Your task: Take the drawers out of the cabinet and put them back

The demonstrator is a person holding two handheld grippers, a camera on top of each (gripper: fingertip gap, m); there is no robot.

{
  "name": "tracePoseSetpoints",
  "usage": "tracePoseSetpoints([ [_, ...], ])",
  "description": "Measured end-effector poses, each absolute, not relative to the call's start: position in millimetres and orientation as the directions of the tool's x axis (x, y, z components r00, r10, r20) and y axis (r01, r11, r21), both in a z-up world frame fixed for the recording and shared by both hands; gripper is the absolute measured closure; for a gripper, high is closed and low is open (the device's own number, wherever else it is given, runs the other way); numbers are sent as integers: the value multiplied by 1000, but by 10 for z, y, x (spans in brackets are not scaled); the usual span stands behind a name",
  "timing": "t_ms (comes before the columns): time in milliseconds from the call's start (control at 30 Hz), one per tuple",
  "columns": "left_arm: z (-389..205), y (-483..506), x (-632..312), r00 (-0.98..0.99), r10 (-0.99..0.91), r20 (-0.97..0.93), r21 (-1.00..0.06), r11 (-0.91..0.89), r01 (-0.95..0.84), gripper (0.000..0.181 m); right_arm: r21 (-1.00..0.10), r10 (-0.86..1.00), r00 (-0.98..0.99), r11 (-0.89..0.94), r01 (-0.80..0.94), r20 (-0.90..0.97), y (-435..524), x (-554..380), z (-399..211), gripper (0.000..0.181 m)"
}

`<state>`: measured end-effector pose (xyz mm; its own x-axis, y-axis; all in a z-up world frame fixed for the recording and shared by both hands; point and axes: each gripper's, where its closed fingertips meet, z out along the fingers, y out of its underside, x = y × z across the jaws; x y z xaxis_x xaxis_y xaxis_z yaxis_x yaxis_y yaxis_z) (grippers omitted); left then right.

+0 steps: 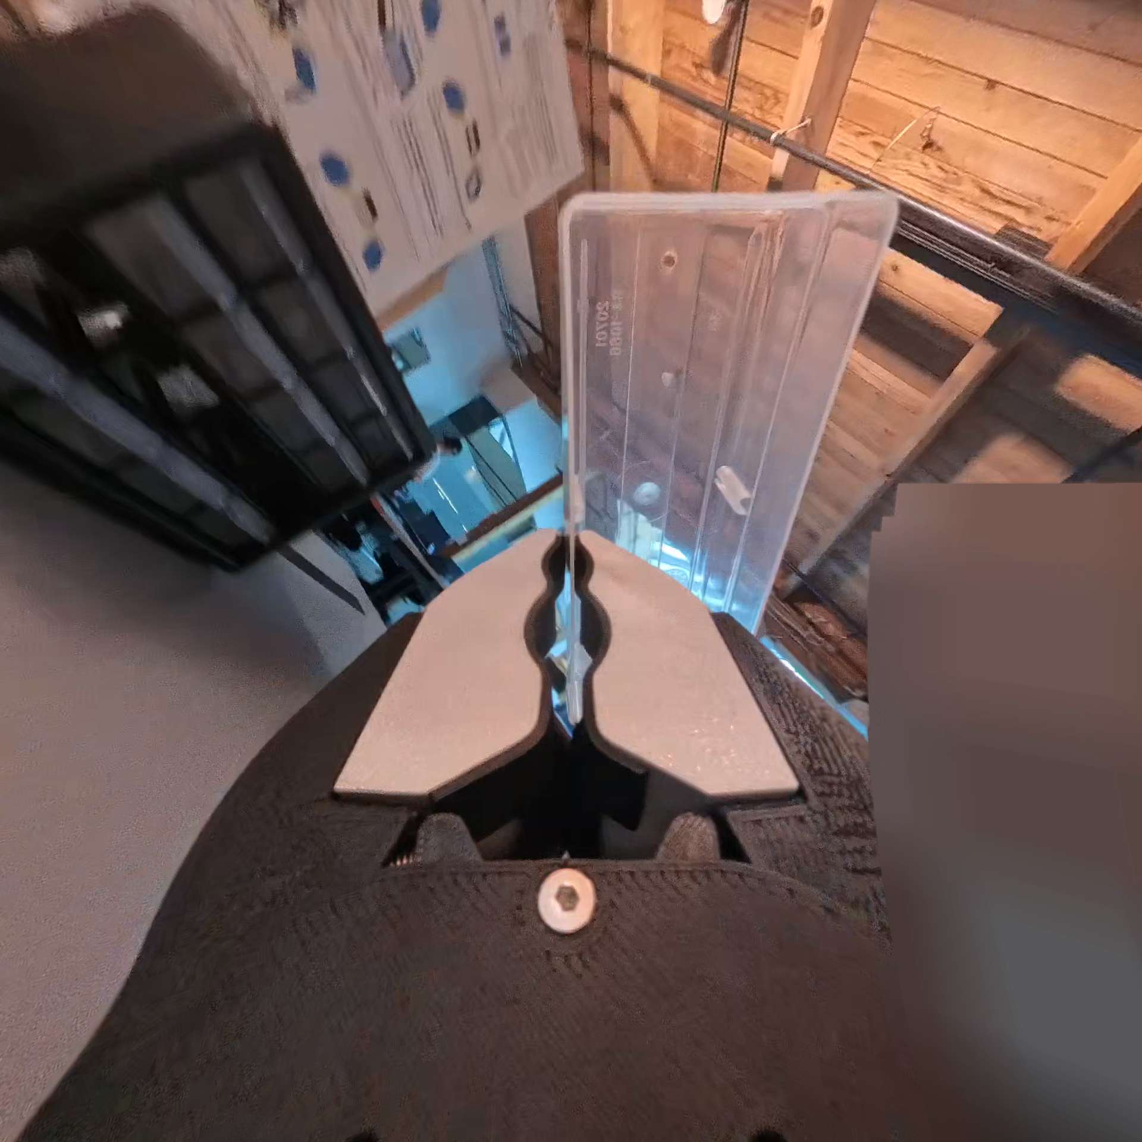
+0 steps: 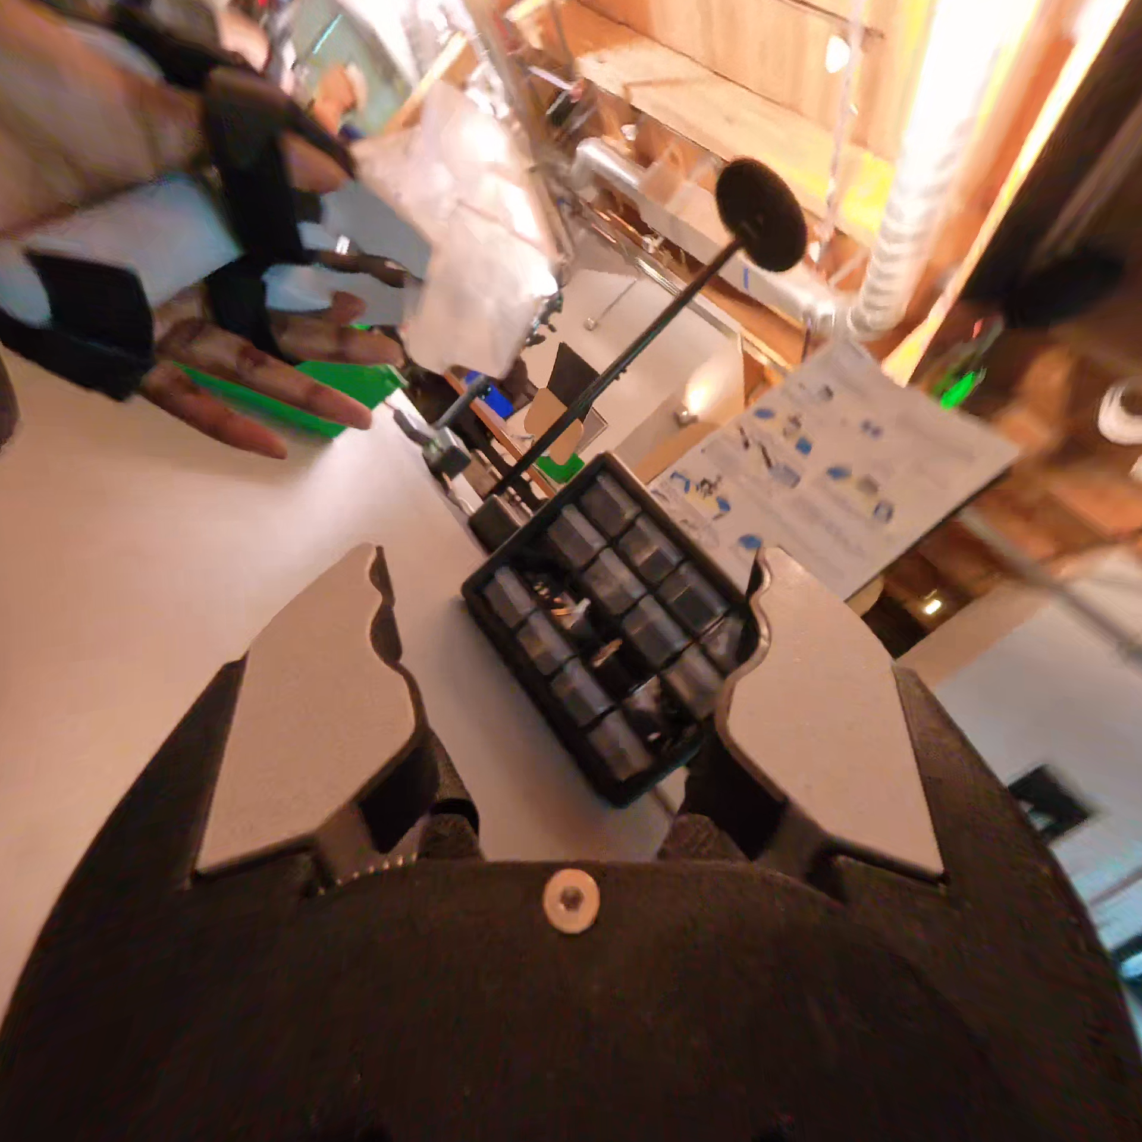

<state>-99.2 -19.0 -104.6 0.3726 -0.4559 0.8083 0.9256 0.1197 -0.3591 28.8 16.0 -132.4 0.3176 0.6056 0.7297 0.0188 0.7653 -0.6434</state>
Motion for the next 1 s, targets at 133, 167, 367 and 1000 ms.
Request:
tracePoseSetpoints([
  [133,-1148,-102,-768,307,-459,833,-331,31,943,179,-245,193,283,957,159,940,21,31,-1231,75],
  [167,-1160,-91,-728,301,-460,835,-330,18,944,180,-143,88,288,974,175,953,-10,-4,-1175,76],
  [367,-1270,-21,-537,258,-450,855,-317,-59,947,180,188,-229,237,965,184,944,-137,-207,-1124,84],
  [1000,-780,-315,-316,302,-777,552,-397,73,915,80,-870,995,-86,-1,-493,48,-295,89,-822,110],
])
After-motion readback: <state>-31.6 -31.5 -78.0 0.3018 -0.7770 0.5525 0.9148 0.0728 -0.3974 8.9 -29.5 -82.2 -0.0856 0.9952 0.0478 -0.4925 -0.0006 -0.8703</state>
